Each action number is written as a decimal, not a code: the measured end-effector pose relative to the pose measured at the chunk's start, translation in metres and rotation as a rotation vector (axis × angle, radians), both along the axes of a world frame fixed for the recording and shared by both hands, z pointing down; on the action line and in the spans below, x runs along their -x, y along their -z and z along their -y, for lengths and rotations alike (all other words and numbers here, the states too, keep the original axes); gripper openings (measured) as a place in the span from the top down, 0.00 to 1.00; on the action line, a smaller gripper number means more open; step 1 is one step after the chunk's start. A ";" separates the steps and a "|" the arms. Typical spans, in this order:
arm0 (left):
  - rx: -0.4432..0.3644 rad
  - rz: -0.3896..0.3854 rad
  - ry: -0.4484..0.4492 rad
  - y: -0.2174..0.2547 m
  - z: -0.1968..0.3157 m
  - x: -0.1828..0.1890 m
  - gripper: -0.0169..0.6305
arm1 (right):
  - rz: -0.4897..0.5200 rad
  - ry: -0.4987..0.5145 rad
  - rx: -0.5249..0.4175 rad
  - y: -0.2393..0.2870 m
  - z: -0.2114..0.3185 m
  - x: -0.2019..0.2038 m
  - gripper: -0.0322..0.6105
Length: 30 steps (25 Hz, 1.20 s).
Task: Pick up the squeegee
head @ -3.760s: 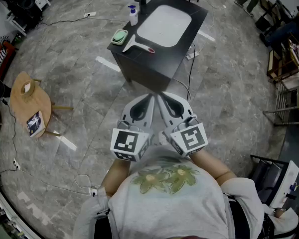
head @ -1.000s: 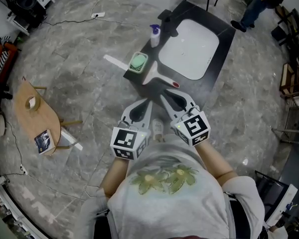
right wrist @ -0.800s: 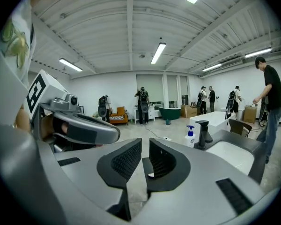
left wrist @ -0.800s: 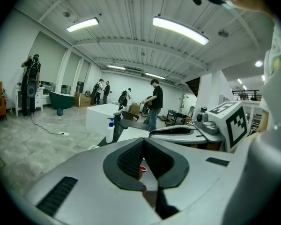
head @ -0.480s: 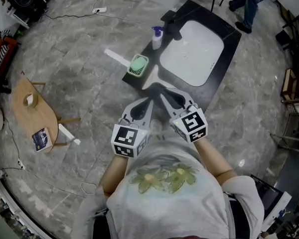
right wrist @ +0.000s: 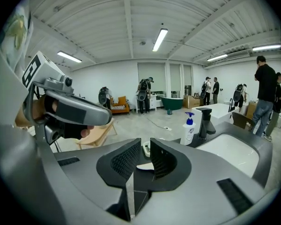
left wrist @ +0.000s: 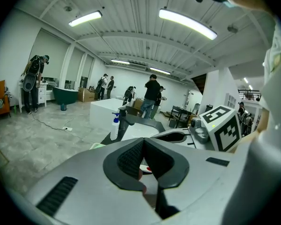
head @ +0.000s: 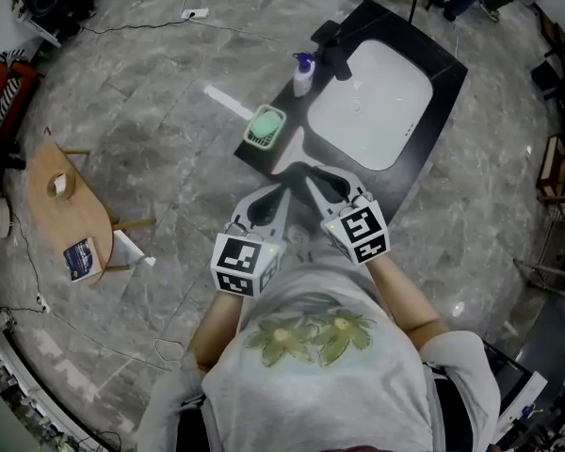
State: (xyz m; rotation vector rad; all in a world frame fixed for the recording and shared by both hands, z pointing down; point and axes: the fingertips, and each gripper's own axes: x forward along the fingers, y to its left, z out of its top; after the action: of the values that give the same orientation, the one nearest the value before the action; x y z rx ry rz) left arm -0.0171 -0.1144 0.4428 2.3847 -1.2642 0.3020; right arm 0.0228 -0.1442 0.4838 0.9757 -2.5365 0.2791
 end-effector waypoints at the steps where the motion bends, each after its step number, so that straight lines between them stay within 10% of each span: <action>1: 0.002 0.000 0.002 0.000 0.002 0.000 0.96 | -0.005 0.003 0.009 -0.004 0.002 -0.001 0.89; 30: 0.061 0.029 0.059 -0.021 0.024 0.023 0.96 | -0.247 0.128 0.117 -0.114 0.038 0.007 0.75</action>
State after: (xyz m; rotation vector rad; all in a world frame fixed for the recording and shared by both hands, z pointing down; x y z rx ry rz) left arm -0.0404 -0.1388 0.4640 2.2947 -1.3169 0.3527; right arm 0.0158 -0.1827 0.5981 0.7506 -2.3169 0.2494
